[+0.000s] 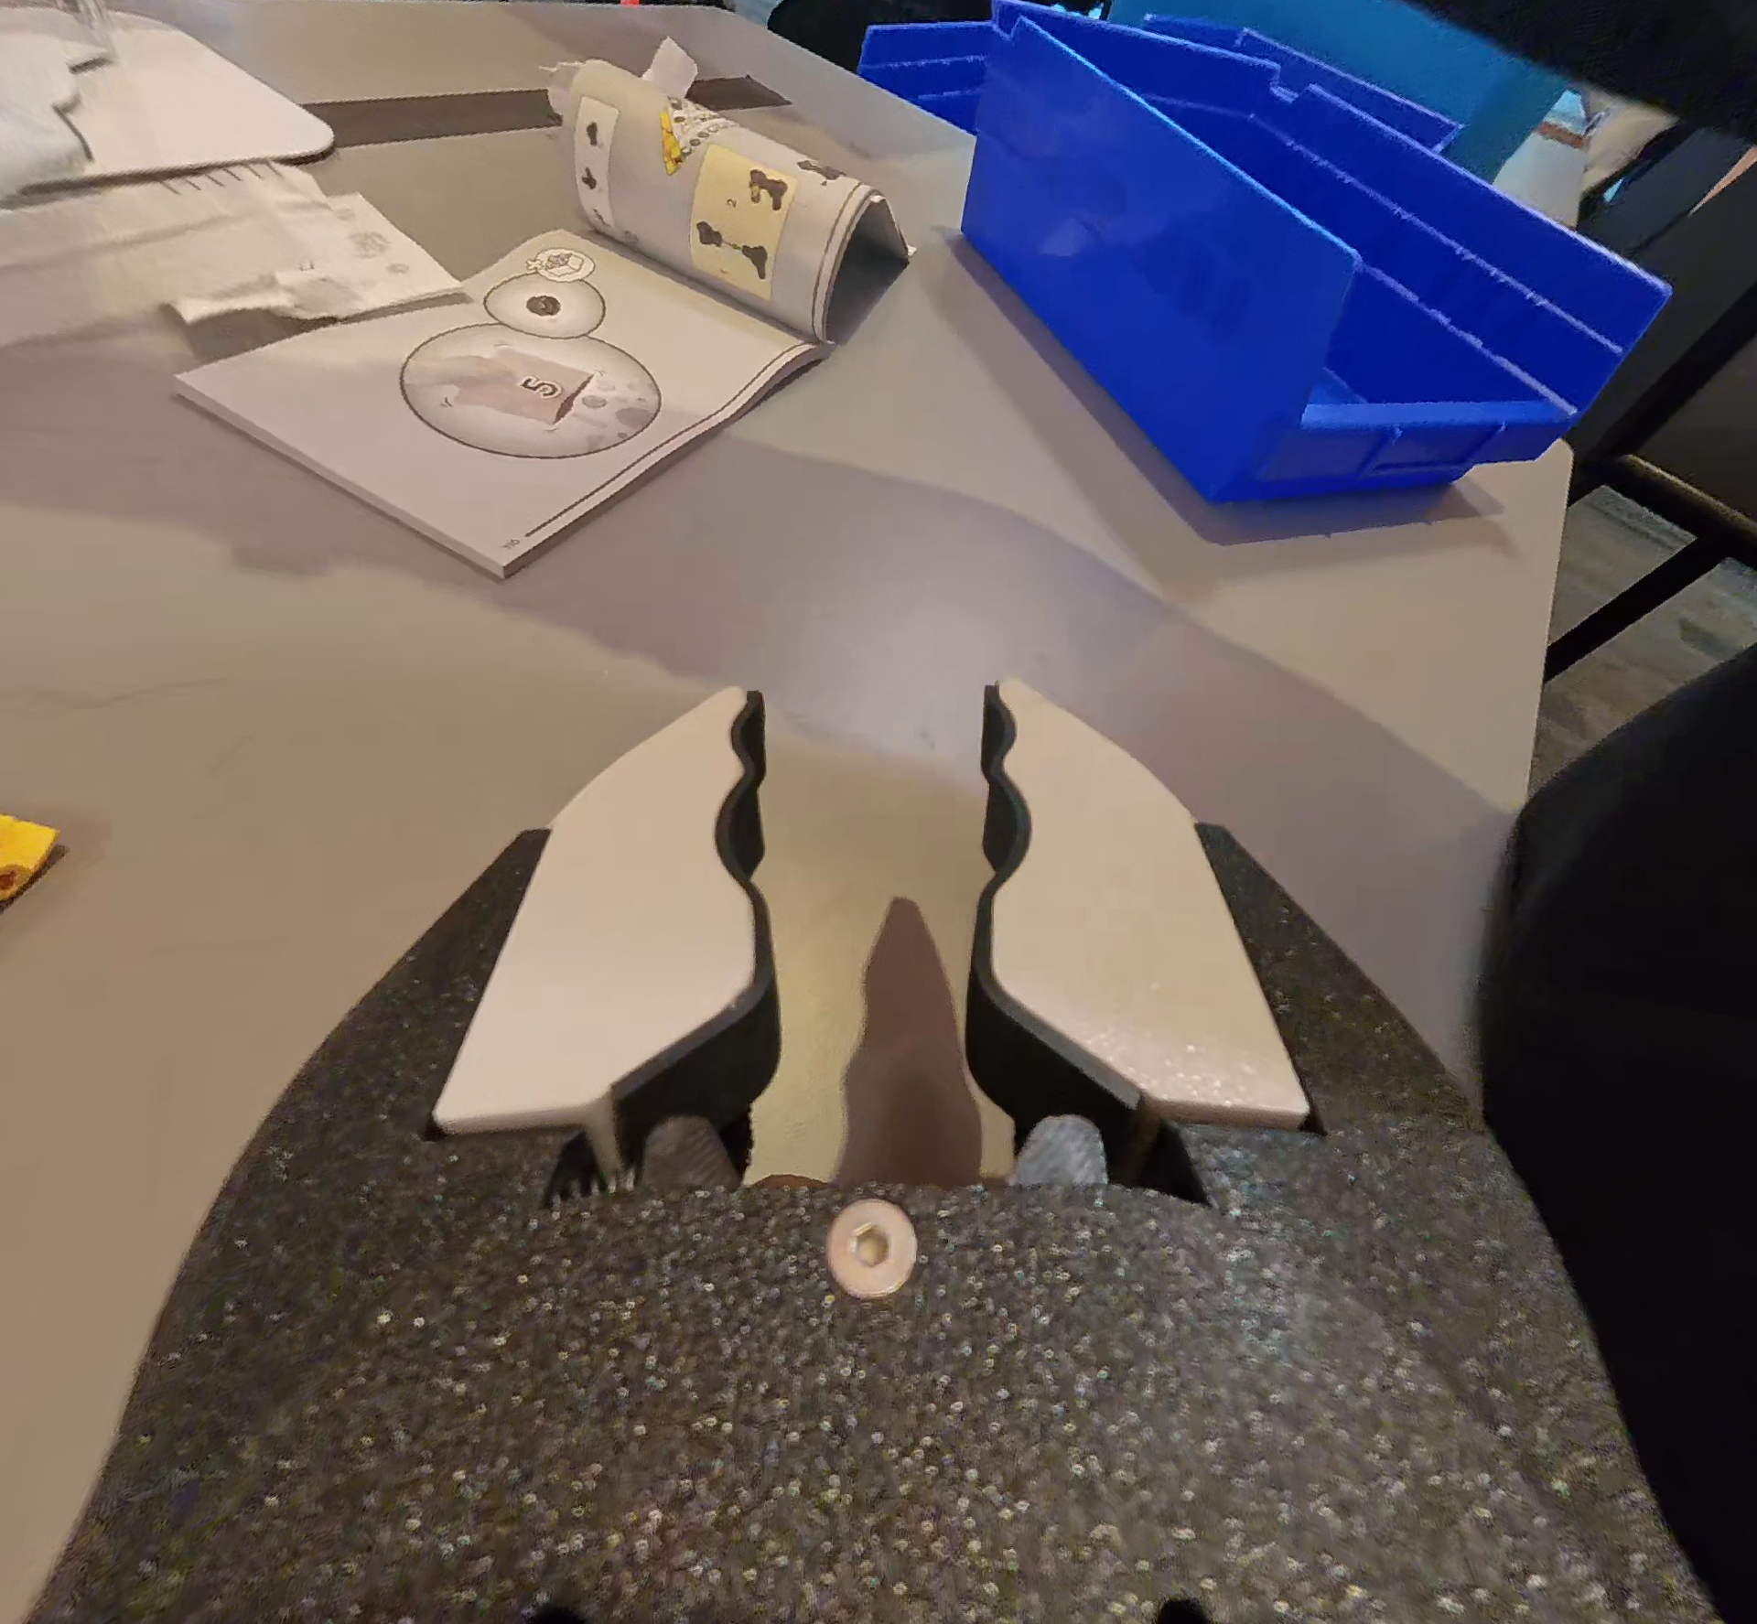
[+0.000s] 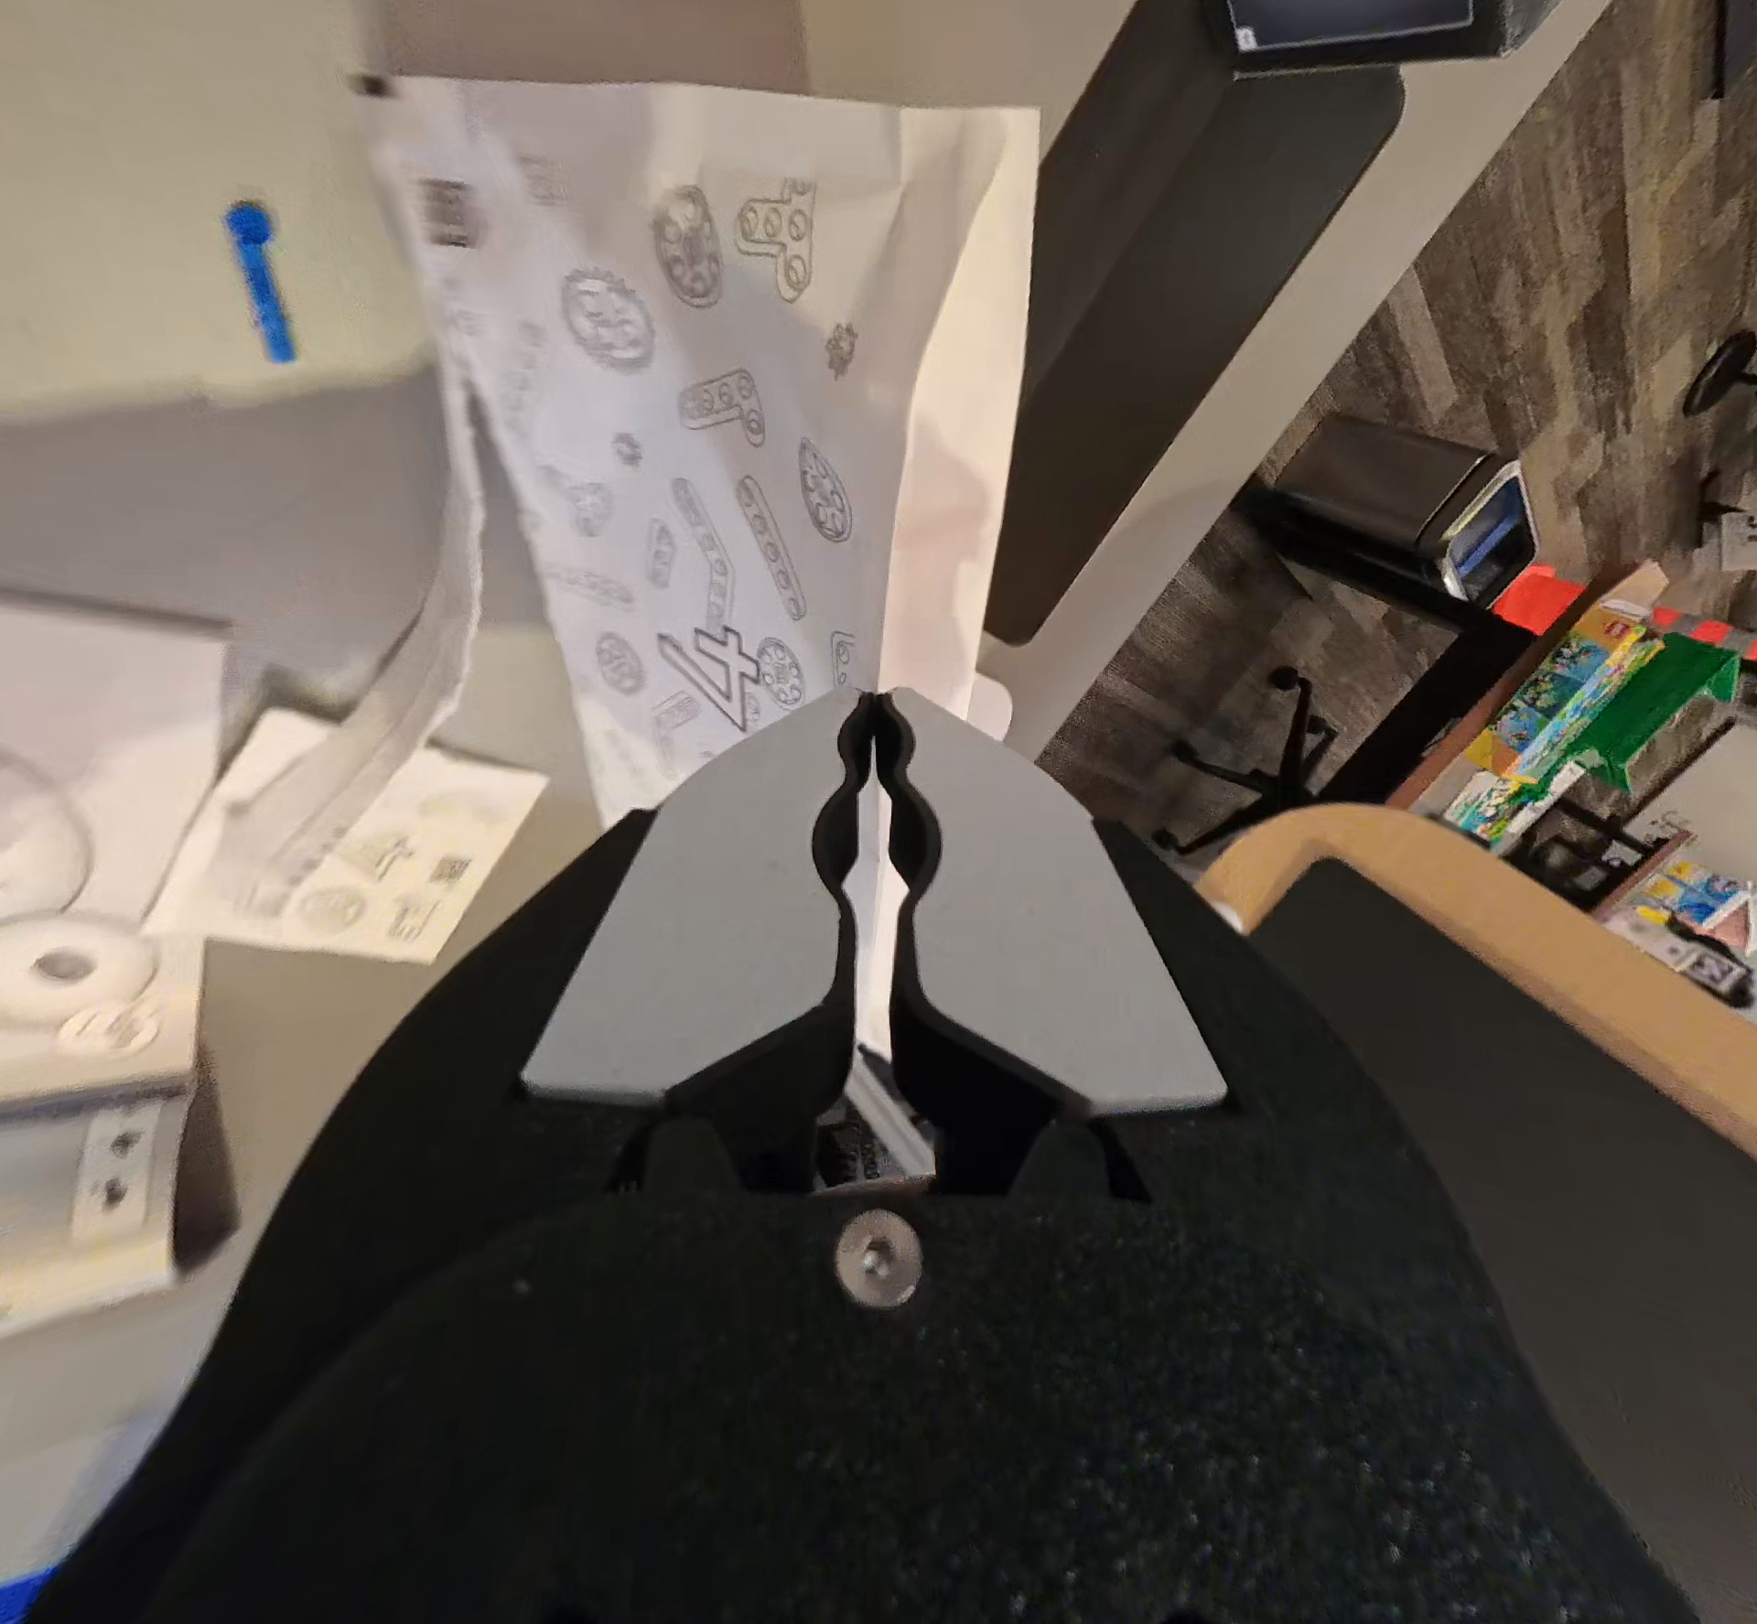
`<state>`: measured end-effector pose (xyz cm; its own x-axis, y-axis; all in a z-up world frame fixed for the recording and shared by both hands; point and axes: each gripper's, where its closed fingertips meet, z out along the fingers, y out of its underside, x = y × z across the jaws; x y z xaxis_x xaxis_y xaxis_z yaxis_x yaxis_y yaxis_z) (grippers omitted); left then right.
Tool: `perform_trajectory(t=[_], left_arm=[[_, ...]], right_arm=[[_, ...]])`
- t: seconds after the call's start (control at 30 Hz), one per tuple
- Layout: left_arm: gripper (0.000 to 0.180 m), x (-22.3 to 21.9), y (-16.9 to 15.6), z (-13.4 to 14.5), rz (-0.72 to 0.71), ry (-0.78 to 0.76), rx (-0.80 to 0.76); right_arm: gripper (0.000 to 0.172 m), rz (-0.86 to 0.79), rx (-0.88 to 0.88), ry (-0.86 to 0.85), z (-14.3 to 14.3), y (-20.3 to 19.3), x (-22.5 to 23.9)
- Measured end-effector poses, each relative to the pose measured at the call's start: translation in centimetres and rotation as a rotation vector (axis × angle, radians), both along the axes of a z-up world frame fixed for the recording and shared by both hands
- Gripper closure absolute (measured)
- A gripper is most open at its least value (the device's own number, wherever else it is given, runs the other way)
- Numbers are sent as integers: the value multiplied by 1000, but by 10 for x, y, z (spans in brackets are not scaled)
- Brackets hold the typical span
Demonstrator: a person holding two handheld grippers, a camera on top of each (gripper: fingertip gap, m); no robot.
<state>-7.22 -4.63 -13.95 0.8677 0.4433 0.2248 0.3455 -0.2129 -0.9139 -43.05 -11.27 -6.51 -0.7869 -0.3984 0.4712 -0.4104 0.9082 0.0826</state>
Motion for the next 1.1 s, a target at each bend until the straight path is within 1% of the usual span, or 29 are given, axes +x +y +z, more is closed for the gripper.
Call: perform_trajectory(t=[0.07,0.13,0.2,0.23,0.3,0.37,0.43,0.47,0.6,0.7,0.77,0.83,0.93,1.0,1.1], left_arm=[[136,-1,-3,1,5,-10,11],[136,-2,-4,2,8,-15,23],[136,-1,-4,2,6,-12,24],[136,-1,-4,2,5,-9,20],[136,0,-3,1,2,-2,9],[136,0,-3,0,0,3,2],[136,0,-3,1,1,6,1],[136,0,-3,1,2,7,3],[136,0,-3,1,3,2,2],[136,-4,-5,-1,6,13,-18],[136,-15,-12,-2,34,41,-67],[136,-28,-17,2,61,58,-94],[136,-59,-29,14,139,47,-140],[135,-91,-39,25,219,-15,-133],[135,-147,-58,41,354,-175,-25]], right_arm=[[170,-48,-11,46,-13,-7,-16],[162,-97,-34,136,-16,-10,-31],[143,-143,-81,210,-9,-9,-36],[139,-169,-116,238,-2,-7,-34],[125,-230,-186,247,8,3,-21],[120,-294,-217,227,12,22,5],[119,-344,-218,191,8,47,44],[117,-369,-220,168,5,60,68],[120,-499,-273,86,-12,107,175],[124,-568,-385,64,-19,128,249],[130,-608,-503,61,-23,132,287],[131,-644,-634,53,-27,128,312],[132,-640,-805,47,-36,114,327],[133,-636,-880,35,-44,106,327],[133,-649,-926,22,-58,103,318]])
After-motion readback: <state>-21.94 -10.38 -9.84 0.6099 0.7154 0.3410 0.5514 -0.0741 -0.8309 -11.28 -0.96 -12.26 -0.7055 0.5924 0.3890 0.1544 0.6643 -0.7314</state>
